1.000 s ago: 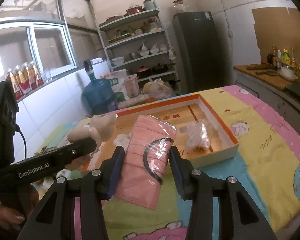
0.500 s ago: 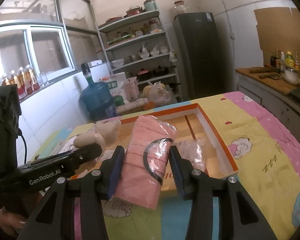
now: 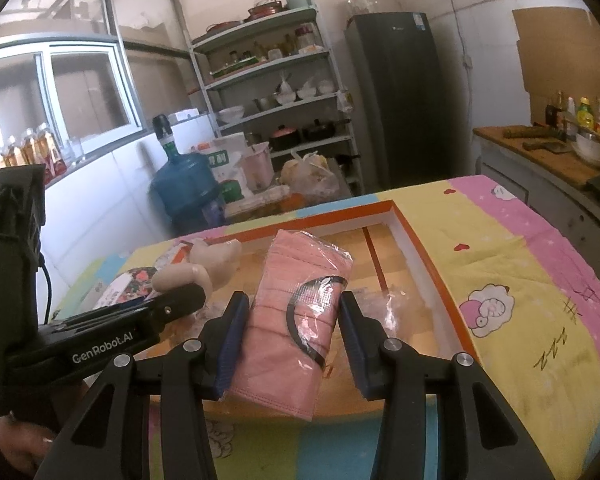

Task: Organize soft objects
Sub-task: 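Lower the teddy bear with the left gripper into the cardboard box, then open the left gripper to release the teddy bear while the right gripper releases the pink wrapped towel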

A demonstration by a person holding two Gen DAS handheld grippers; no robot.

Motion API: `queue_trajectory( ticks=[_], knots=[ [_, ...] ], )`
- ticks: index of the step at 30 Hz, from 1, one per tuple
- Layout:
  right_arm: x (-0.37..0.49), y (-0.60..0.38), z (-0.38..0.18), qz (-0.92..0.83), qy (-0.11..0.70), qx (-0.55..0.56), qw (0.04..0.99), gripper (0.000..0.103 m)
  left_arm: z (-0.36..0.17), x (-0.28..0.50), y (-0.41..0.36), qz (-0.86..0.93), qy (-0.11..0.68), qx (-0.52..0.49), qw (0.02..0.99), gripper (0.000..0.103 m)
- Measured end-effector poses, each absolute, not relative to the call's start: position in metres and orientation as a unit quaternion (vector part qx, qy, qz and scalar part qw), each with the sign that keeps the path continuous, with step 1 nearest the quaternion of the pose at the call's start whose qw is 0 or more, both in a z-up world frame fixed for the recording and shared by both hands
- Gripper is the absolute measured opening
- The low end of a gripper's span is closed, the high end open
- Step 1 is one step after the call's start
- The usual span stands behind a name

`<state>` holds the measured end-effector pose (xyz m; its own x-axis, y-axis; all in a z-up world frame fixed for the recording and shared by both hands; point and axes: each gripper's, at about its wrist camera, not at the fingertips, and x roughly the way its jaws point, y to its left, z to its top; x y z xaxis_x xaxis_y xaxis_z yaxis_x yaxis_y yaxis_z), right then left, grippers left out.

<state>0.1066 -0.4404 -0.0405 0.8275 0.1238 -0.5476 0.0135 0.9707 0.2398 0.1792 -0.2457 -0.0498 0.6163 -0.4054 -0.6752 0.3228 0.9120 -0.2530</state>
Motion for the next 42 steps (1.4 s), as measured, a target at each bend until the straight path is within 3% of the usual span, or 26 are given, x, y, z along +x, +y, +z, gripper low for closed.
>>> queue_trajectory(
  ticks=[37, 42],
  knots=[
    [0.153, -0.428, -0.08, 0.053, 0.374, 0.087, 0.922, 0.047, -0.085, 0.209, -0.253, -0.185, 0.421, -0.05, 0.887, 0.038],
    [0.154, -0.428, -0.082, 0.052, 0.379, 0.087, 0.92, 0.047, -0.085, 0.21, -0.252, -0.185, 0.422, -0.052, 0.886, 0.042]
  ],
)
